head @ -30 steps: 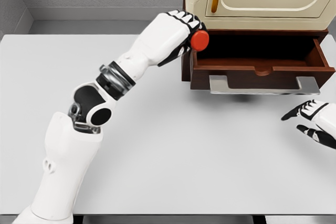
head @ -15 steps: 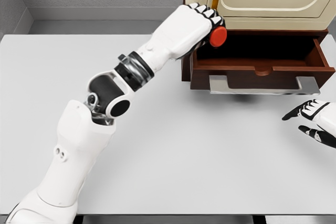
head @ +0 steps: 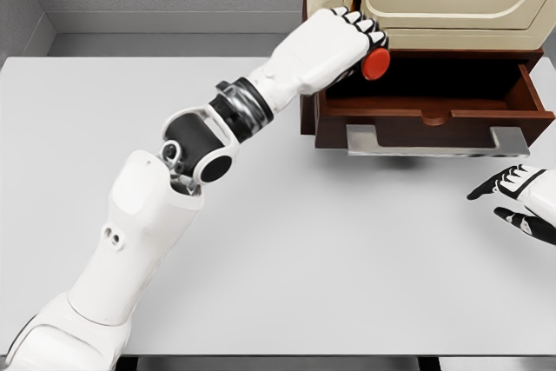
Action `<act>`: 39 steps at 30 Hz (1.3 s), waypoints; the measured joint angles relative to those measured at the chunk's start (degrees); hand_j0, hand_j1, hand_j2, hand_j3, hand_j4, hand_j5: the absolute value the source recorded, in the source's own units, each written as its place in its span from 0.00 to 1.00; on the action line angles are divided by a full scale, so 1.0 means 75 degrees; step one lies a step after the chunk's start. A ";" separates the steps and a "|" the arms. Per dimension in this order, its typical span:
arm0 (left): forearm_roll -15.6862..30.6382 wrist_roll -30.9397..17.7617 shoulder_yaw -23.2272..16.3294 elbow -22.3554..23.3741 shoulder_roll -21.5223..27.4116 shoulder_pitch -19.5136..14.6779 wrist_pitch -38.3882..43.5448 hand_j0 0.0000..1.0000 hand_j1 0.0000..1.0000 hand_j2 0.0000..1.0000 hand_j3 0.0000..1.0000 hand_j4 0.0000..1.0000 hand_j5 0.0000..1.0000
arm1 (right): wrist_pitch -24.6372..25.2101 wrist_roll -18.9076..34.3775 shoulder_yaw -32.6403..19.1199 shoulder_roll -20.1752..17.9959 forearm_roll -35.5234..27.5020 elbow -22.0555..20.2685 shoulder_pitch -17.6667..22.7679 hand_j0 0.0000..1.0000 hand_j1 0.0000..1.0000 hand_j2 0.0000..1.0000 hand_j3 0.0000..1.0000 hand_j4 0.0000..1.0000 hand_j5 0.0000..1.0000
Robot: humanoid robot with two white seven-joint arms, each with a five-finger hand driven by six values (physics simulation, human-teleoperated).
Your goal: Put the switch into the drawer with left arm, and close the drawer with right arm
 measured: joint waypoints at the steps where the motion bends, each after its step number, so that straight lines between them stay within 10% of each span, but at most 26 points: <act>1: -0.0057 0.0001 -0.0013 0.0021 0.0000 0.0012 0.0000 0.52 0.52 0.52 0.52 0.52 0.52 | 0.0000 0.0000 -0.0001 0.0000 0.0000 0.0001 0.0000 0.61 0.61 0.61 0.61 0.61 0.61; 4: -0.0153 0.0006 -0.0033 0.0024 0.0000 0.0023 -0.0013 0.75 0.75 0.75 0.75 0.75 0.75 | 0.0000 0.0000 -0.0004 0.0000 0.0000 0.0002 0.0000 0.62 0.62 0.62 0.62 0.62 0.62; 27: -0.0193 0.0002 -0.0161 -0.0066 0.0000 0.0023 -0.0034 0.78 0.78 0.78 0.78 0.78 0.78 | 0.0000 0.0000 -0.0017 0.0000 0.0000 0.0008 0.0000 0.61 0.61 0.61 0.61 0.61 0.61; 30: -0.0118 0.0002 -0.0161 -0.0264 0.0000 0.0059 -0.0122 0.91 0.91 0.91 0.91 0.91 0.91 | 0.0000 0.0000 -0.0018 -0.0001 0.0000 0.0007 -0.0012 0.61 0.61 0.61 0.61 0.61 0.61; 39: 0.2311 -0.0010 0.0251 -0.1308 0.1560 0.0094 -0.2203 1.00 1.00 1.00 1.00 1.00 1.00 | -0.0003 0.0003 -0.0022 -0.0554 0.0028 0.0005 -0.0047 0.61 0.61 0.61 0.61 0.61 0.61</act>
